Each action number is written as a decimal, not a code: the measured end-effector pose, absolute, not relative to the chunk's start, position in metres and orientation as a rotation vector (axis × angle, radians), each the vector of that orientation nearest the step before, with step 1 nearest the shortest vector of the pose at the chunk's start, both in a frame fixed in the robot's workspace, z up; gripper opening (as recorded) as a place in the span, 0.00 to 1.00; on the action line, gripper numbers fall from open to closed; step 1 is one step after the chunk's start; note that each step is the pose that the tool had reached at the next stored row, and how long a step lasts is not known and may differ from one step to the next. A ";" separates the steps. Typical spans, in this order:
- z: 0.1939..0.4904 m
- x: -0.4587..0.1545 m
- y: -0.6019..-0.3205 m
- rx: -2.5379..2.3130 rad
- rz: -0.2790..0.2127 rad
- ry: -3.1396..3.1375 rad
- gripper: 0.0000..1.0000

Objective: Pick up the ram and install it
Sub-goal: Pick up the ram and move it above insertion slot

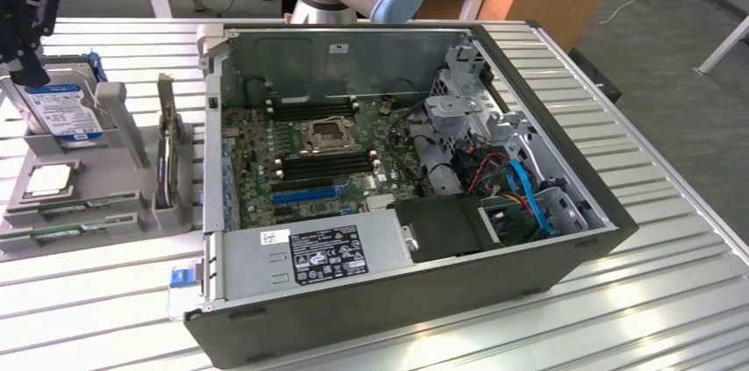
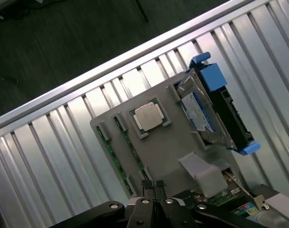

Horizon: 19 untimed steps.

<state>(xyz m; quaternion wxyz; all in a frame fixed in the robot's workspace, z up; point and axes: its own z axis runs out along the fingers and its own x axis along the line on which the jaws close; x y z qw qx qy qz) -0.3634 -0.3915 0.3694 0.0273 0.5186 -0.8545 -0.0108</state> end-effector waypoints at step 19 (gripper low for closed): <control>0.369 -0.363 -0.391 1.836 -0.030 -2.473 0.10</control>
